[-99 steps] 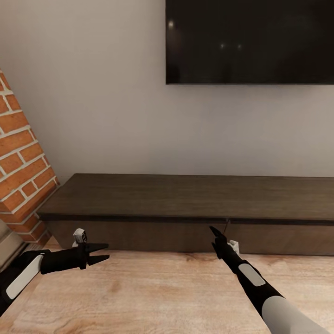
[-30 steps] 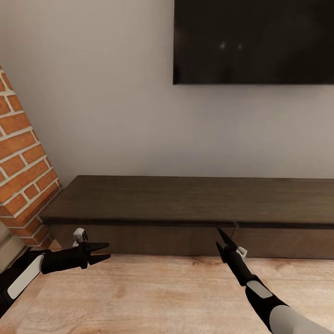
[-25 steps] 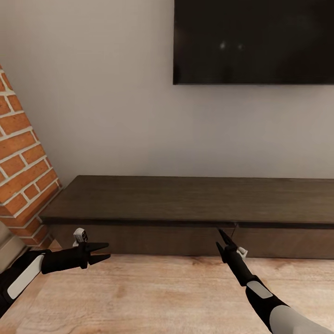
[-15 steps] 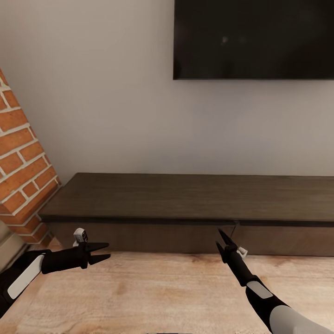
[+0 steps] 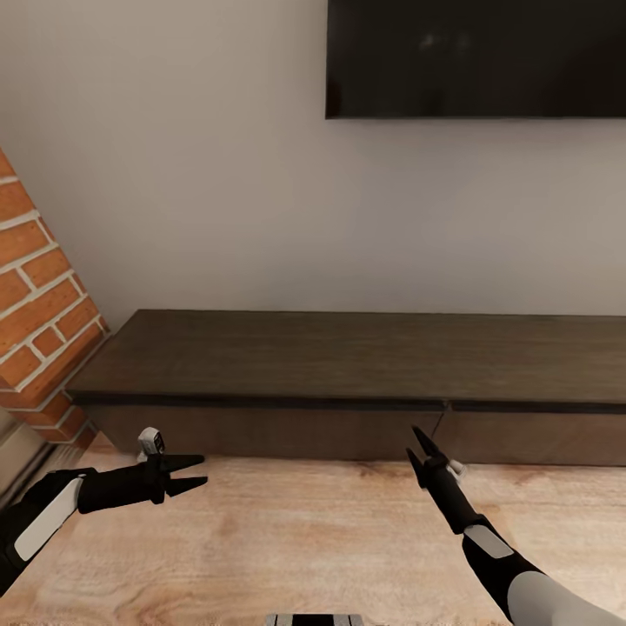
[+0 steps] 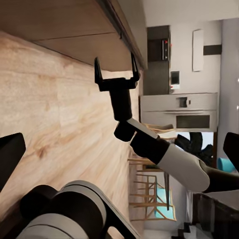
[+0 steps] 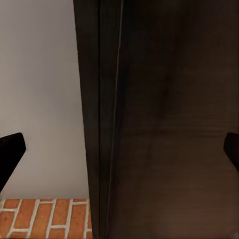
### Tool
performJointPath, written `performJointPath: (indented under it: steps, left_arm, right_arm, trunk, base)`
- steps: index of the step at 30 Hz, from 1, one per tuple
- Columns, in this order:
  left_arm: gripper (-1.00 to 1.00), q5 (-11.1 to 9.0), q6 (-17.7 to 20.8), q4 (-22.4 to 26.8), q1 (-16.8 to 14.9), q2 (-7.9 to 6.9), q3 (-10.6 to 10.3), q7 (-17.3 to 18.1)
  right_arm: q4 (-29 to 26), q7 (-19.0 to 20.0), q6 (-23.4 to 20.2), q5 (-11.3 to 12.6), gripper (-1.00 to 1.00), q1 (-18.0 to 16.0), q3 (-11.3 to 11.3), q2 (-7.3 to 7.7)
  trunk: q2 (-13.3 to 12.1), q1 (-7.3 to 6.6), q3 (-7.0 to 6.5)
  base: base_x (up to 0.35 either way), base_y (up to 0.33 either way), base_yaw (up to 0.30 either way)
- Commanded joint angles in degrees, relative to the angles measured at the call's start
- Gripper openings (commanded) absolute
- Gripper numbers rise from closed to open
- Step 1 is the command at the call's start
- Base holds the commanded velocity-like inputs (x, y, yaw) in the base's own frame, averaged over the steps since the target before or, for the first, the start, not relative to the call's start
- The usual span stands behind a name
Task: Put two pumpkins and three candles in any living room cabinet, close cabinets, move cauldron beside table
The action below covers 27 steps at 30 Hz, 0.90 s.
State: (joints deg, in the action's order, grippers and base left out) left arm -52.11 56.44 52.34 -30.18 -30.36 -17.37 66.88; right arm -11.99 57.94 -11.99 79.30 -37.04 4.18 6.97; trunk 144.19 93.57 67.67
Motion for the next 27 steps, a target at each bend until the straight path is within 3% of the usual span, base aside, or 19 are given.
performJointPath:
  steps: [1,11,27]
  left_arm:
    - [1.00,-0.3,0.3,0.0,-0.1,-0.05,-0.2,0.1]
    - [1.00,-0.2,0.3,0.0,-0.1,1.20,-0.2,0.1]
    - [1.00,-0.2,0.3,0.0,-0.1,1.27,0.0,0.1]
  right_arm:
    - [0.1,0.5,-0.4,0.6,1.00,0.0,0.4,0.13]
    - [0.0,1.8,-0.4,0.6,1.00,0.0,0.4,0.40]
    - [-0.3,2.1,0.0,0.6,1.00,0.0,0.4,0.41]
  trunk:
    - [0.0,0.01,0.27]
    - [0.2,0.27,2.49]
    - [0.2,0.27,2.49]
  base:
    - [0.000,0.000,0.000]
    - [0.000,0.000,0.000]
    - [0.062,0.013,0.000]
